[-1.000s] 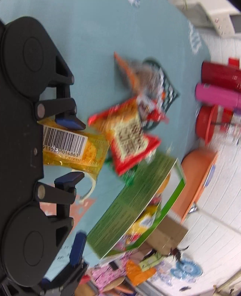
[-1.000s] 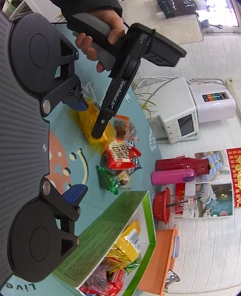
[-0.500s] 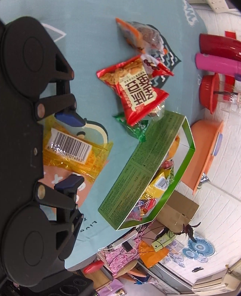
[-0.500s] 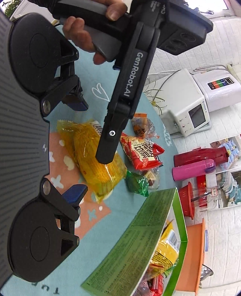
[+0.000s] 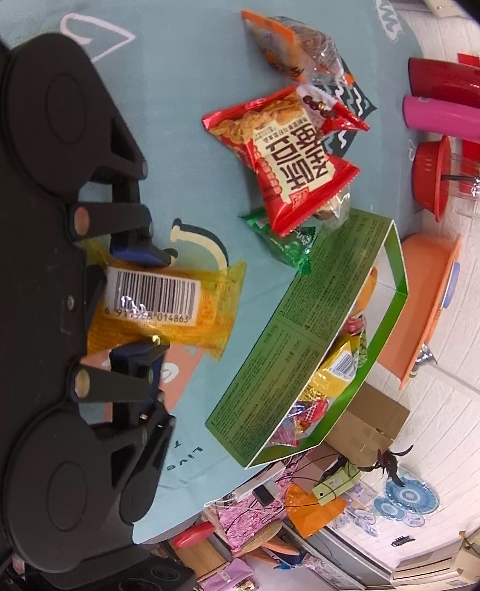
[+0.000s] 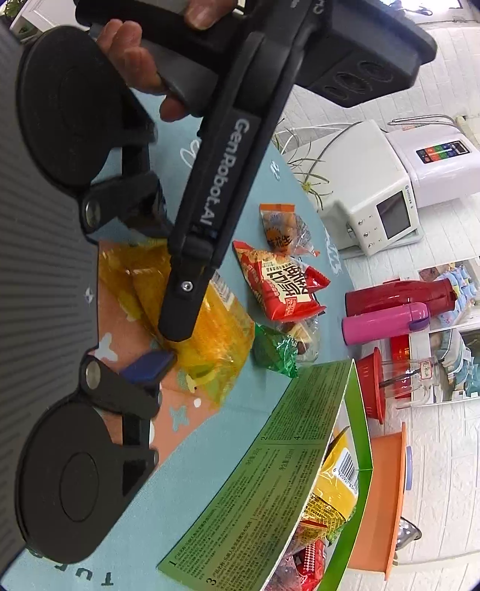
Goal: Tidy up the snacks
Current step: 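Carry the clear yellow bag into the green box and release it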
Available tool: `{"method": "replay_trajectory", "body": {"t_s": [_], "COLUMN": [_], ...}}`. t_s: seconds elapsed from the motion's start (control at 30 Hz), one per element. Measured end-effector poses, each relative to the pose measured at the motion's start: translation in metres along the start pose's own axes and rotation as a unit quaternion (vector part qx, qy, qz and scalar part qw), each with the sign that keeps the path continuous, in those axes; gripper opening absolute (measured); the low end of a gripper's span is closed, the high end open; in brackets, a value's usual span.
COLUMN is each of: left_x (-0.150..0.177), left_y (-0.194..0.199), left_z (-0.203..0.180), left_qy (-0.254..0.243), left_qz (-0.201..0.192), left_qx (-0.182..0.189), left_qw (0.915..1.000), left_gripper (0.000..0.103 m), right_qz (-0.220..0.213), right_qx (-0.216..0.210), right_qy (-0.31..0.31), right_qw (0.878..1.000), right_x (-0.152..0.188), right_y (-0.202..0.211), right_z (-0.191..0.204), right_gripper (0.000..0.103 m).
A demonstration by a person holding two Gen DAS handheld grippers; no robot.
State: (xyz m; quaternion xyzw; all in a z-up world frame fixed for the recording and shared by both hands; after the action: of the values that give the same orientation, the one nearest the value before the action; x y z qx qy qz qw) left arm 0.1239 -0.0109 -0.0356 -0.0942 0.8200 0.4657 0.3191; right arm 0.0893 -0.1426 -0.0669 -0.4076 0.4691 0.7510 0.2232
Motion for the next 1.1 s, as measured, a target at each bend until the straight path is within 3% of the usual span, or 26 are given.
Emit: {"method": "replay_trajectory", "body": {"t_s": [0.1, 0.37, 0.6, 0.8, 1.1], "left_x": [-0.004, -0.050, -0.101, -0.133, -0.154], "left_y": [0.003, 0.030, 0.021, -0.009, -0.048], "left_z": [-0.005, -0.032, -0.046, -0.043, -0.027], "left_qy": [-0.002, -0.037, -0.062, -0.066, -0.058], "left_qz": [-0.013, -0.081, -0.117, -0.110, -0.083], "left_qx": [-0.005, 0.015, 0.034, 0.039, 0.044], "left_qw": [0.9999, 0.9959, 0.9907, 0.9910, 0.9939], "left_gripper": [0.081, 0.081, 0.082, 0.082, 0.085], "right_qz": [-0.005, -0.079, -0.133, -0.139, -0.115], "right_qx": [0.002, 0.033, 0.066, 0.078, 0.094], "right_qy": [0.007, 0.053, 0.070, 0.057, 0.047], "right_qw": [1.000, 0.995, 0.986, 0.986, 0.988], "right_x": [-0.003, -0.044, -0.084, -0.103, -0.110], "right_y": [0.003, 0.028, 0.030, 0.015, -0.011], "right_z": [0.001, -0.002, -0.027, -0.057, -0.081], "right_gripper": [0.075, 0.073, 0.072, 0.072, 0.071]}}
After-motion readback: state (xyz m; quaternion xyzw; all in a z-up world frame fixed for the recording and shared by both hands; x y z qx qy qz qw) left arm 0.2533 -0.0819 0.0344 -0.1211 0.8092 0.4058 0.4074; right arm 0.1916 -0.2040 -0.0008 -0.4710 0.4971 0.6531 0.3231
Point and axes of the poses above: each gripper's, at about its wrist camera, not at the fingertips, and y roughly against the way its jaws point, z to its left, x to its underside, the point moved 1 cm from there along -y, roughly the way its jaws point, and after that the axes turned 1 degree about z, right-handed, at the moved point
